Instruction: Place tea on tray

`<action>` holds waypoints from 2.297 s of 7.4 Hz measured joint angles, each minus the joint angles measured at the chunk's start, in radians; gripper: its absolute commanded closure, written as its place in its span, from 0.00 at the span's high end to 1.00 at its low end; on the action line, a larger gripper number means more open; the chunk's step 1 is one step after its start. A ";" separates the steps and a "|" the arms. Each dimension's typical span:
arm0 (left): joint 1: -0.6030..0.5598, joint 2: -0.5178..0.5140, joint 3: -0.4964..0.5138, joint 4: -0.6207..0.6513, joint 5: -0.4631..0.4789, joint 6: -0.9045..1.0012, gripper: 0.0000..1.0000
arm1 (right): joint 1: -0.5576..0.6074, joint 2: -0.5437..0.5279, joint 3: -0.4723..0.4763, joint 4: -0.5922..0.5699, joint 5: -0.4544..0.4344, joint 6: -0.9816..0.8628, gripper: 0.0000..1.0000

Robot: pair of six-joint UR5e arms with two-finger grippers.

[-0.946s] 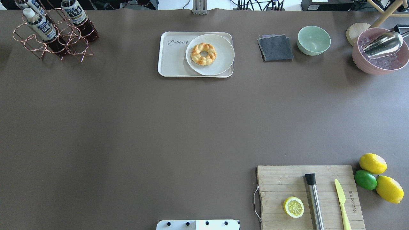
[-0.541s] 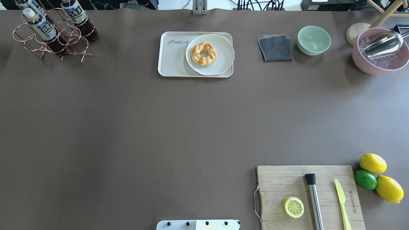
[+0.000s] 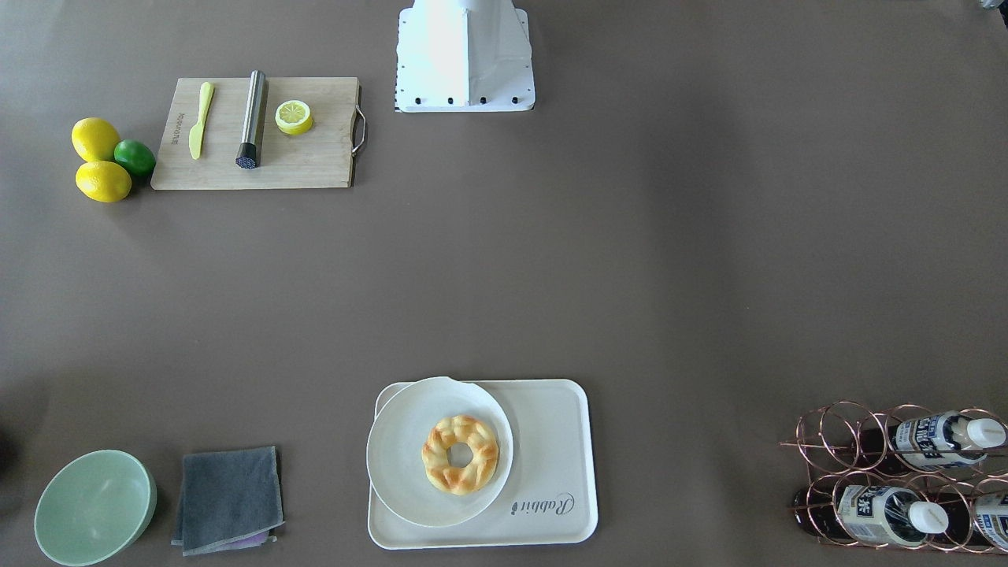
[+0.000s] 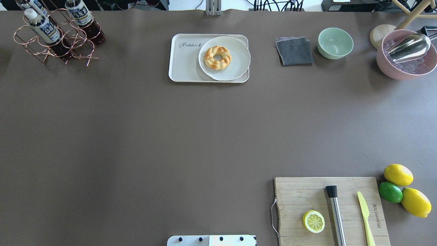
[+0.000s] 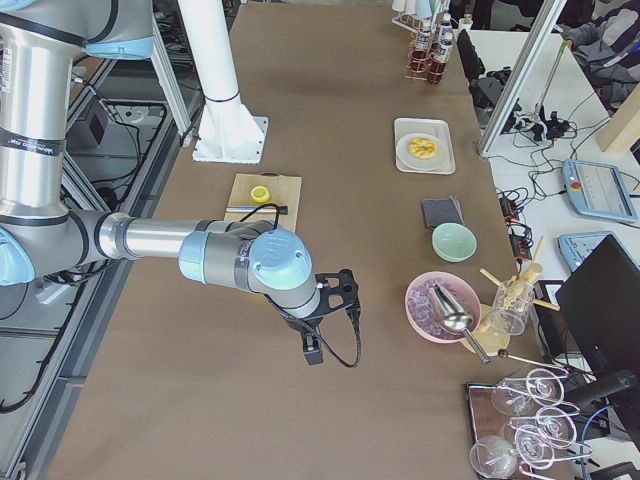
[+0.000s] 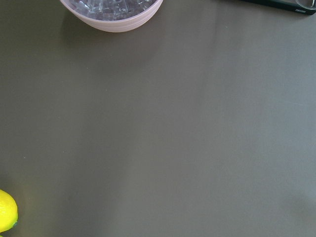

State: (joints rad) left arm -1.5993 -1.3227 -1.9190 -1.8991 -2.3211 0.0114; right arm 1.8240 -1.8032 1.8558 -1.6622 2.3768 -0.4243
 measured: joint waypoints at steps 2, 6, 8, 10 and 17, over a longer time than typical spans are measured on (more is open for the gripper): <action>0.011 -0.007 -0.003 0.000 0.000 0.003 0.97 | 0.000 -0.003 -0.004 0.001 0.000 0.001 1.00; 0.084 -0.012 0.004 -0.001 0.000 0.001 0.97 | 0.001 -0.004 -0.003 0.001 0.003 0.004 1.00; 0.094 -0.015 0.008 0.000 0.007 -0.003 0.97 | 0.001 -0.004 -0.005 0.001 0.001 0.001 1.00; 0.091 -0.014 0.002 0.002 0.000 -0.004 0.97 | 0.002 -0.006 -0.008 0.001 -0.002 -0.003 1.00; 0.076 -0.136 0.019 0.282 -0.158 -0.005 0.98 | -0.065 0.013 -0.027 -0.002 -0.112 -0.007 1.00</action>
State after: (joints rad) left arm -1.5237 -1.4582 -1.9003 -1.6171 -2.4790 0.0067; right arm 1.7588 -1.7903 1.8293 -1.6643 2.2651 -0.4311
